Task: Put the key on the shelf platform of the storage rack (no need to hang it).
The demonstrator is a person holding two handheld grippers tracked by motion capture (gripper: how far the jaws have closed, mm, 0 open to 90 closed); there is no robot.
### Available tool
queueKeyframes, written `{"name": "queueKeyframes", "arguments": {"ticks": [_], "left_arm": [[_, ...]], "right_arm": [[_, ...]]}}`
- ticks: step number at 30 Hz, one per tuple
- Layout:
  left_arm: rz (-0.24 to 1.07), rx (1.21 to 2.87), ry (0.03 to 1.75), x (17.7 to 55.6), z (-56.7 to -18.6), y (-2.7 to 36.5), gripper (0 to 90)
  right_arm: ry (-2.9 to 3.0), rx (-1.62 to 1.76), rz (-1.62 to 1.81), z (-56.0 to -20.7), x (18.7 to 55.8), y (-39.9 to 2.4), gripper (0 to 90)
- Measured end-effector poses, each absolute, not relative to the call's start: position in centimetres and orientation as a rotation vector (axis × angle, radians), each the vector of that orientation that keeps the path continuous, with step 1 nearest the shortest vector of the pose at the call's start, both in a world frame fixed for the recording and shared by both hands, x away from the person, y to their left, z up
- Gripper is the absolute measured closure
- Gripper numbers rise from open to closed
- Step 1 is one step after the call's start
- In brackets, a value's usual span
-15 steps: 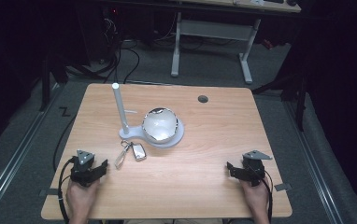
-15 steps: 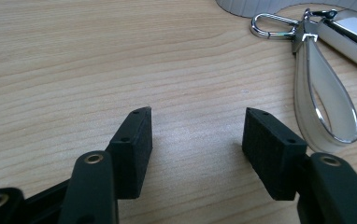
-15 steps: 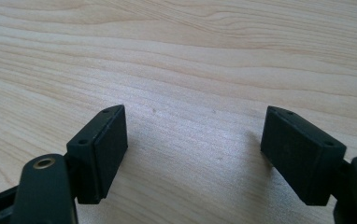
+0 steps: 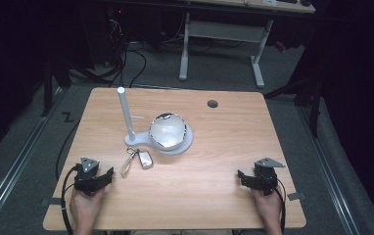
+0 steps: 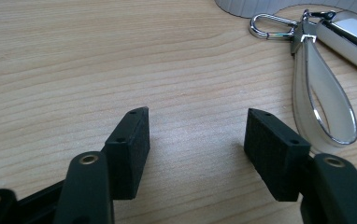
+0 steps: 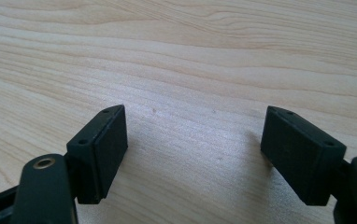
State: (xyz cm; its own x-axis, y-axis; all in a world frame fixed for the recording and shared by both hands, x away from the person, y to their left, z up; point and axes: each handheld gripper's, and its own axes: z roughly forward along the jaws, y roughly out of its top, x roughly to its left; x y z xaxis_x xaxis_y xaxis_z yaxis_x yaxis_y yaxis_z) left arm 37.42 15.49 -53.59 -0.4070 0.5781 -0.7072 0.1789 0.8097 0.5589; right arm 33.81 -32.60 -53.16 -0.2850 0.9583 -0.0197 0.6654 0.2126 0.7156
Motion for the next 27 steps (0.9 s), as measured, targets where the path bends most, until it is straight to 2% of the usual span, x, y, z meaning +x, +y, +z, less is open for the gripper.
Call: {"name": "queueKeyframes", "arguments": {"ticks": [19, 27], "left_arm": [[0.496, 0.553, 1.982, 37.41, -53.54, 15.34, 40.3], [0.452, 0.541, 1.966, 37.14, -52.84, 15.64, 39.6]], "right_arm": [[2.030, 1.498, 0.838, -53.16, 33.81, -32.60, 23.2], [2.030, 1.499, 0.838, -53.16, 33.81, -32.60, 23.2]]}}
